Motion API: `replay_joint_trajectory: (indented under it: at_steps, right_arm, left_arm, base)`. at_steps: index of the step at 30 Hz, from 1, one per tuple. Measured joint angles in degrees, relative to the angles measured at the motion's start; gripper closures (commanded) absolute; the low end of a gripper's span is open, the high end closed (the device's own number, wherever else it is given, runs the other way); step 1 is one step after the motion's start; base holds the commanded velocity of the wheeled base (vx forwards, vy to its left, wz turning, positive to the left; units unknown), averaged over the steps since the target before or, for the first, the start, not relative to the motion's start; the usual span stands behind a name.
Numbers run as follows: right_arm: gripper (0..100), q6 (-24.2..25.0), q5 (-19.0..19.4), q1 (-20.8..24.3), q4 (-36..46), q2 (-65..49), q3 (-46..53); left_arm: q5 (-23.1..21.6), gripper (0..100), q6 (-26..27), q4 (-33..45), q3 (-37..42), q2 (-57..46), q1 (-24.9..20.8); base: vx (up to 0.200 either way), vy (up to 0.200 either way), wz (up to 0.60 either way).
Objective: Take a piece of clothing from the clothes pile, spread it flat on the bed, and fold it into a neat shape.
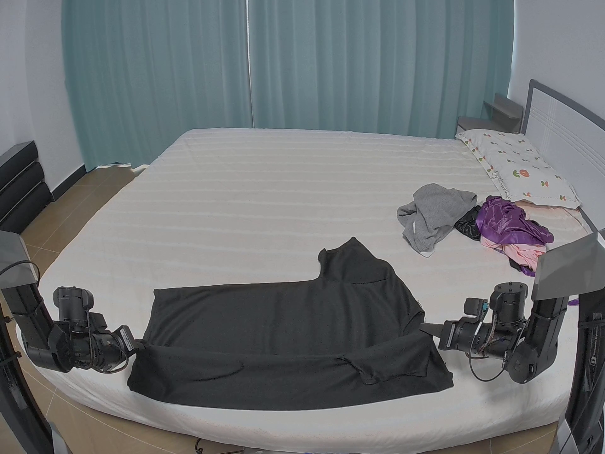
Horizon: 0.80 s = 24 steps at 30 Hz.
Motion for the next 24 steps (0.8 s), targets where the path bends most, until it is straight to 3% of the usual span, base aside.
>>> replay_joint_trajectory:
  at_steps: [13, 14, 15, 24]
  right_arm:
    - [100, -0.02, -1.26, 0.26, 0.16, 5.75, -4.61]
    - [100, -0.02, -1.26, 0.33, 0.16, 6.10, -4.72]
    - [0, -0.02, -1.26, 0.41, 0.16, 6.45, -4.79]
    - [0, 0.09, -2.77, 0.85, -2.66, 7.69, -3.12]
  left_arm:
    - [1.80, 100, 0.00, -1.51, -1.60, 4.47, -0.68]
    - [1.99, 0, -0.02, -1.51, -1.62, 4.63, -0.79]
    - [2.05, 0, -0.02, -1.54, -1.65, 4.78, -0.90]
    - [2.07, 0, -0.09, -1.65, -1.34, 5.27, -1.10]
  base:
    - [0.000, 0.000, 0.00]
    - [0.000, 0.000, 0.00]
    - [0.000, 0.000, 0.00]
    - [0.000, 0.000, 0.00]
